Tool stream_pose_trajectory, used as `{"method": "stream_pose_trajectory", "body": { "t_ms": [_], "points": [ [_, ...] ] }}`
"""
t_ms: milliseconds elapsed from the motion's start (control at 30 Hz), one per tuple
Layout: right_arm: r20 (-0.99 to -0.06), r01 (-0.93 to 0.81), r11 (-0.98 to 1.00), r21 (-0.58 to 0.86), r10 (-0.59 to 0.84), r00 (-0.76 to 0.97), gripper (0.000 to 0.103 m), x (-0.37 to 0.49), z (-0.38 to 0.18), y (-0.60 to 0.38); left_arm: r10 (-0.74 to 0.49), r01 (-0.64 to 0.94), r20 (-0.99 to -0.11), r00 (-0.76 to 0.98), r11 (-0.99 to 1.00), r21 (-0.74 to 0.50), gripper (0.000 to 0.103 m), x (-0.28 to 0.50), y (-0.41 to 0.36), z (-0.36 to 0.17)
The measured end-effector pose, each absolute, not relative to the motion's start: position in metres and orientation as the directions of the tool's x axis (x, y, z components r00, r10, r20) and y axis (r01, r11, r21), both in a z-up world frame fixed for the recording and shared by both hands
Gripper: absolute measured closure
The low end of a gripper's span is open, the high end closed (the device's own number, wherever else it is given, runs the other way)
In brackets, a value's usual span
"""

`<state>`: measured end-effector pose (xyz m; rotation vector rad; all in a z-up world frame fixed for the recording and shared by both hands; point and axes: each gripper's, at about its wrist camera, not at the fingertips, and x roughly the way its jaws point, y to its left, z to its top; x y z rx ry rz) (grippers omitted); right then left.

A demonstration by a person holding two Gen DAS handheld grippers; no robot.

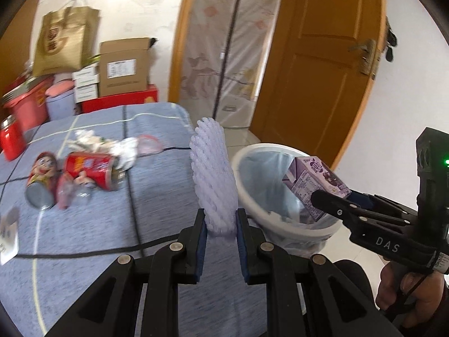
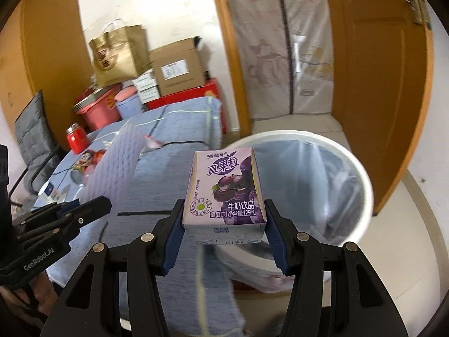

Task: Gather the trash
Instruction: 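Carry both items over the bin and open both grippers to drop them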

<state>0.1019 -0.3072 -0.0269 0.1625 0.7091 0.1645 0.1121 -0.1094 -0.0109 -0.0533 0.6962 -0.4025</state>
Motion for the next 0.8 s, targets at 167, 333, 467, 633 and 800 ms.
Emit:
{"method": "stream_pose_trajectory", "body": {
  "t_ms": [167,333,467,633,800],
  "points": [
    [-0.643,-0.047,0.977,0.207,0.172,0.747,0.048,0.102,-0.031,-0.329,-0.42,0.401,-0.618,0.665,0.898,-0.18,0.083,0.124,-0.139,-0.013],
    [-0.662,-0.016,0.979,0.205,0.151,0.734,0.048,0.105,-0.038,-0.344,-0.45,0.446,-0.626,0.636,0.877,-0.178,0.083,0.134,-0.162,-0.019],
    [-0.676,0.01,0.978,0.207,0.135,0.724,0.048,0.108,-0.044,-0.356,-0.466,0.468,-0.638,0.613,0.865,-0.181,0.083,0.143,-0.177,-0.026],
    [-0.693,0.025,0.977,0.212,0.132,0.709,0.048,0.113,-0.05,-0.364,-0.477,0.485,-0.653,0.589,0.855,-0.187,0.082,0.155,-0.189,-0.033],
    [-0.705,0.019,0.978,0.206,0.134,0.697,0.047,0.114,-0.054,-0.364,-0.488,0.492,-0.66,0.571,0.847,-0.201,0.081,0.162,-0.194,-0.038]
  ]
}}
